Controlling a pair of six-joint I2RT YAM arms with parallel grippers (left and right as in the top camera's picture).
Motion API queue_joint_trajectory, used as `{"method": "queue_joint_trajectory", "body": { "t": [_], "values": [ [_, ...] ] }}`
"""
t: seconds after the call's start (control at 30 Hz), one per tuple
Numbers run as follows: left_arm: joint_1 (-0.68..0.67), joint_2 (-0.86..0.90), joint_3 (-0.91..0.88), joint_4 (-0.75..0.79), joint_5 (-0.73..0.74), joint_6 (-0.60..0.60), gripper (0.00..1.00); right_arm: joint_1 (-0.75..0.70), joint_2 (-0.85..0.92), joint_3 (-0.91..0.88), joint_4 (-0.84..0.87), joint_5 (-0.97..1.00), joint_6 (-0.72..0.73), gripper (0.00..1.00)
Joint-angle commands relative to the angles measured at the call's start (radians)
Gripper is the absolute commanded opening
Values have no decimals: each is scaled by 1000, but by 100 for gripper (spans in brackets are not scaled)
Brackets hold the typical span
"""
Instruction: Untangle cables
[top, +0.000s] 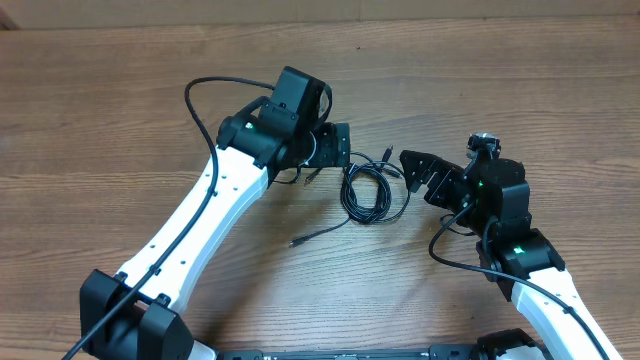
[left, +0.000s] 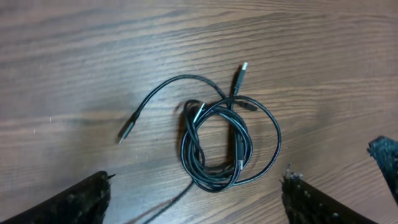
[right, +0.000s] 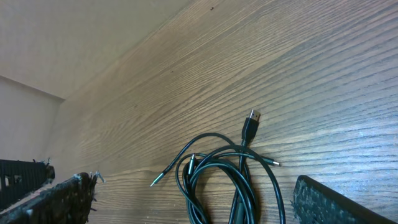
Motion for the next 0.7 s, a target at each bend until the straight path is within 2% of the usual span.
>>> {"method": "queue_joint_trajectory", "body": {
  "t": [0.0, 0.1, 0.2, 0.3, 0.4, 0.53, 0.67],
  "values": [
    [-27, 12, -7, 22, 8, 138, 87, -4, -4, 27, 9, 11, -8, 100],
    [-50, 14, -18, 46, -2, 203, 83, -5, -5, 37, 1, 11, -8, 100],
    [-71, 44, -29, 64, -31, 216, 72, -26, -5, 68, -41, 11, -8, 100],
    [-90, 106, -30, 83, -30, 216, 66, -71, -5, 94, -106, 11, -8, 100],
    [-108, 174, -30, 100, -31, 212, 54, -124, -5, 99, -142, 5, -8, 100],
    [-116, 277, -30, 105, -29, 135, 45, -172, -5, 99, -203, -1, -8, 100],
    [-117, 337, -30, 106, 8, 50, 44, -172, -5, 99, -229, -1, -8, 100]
  ]
}}
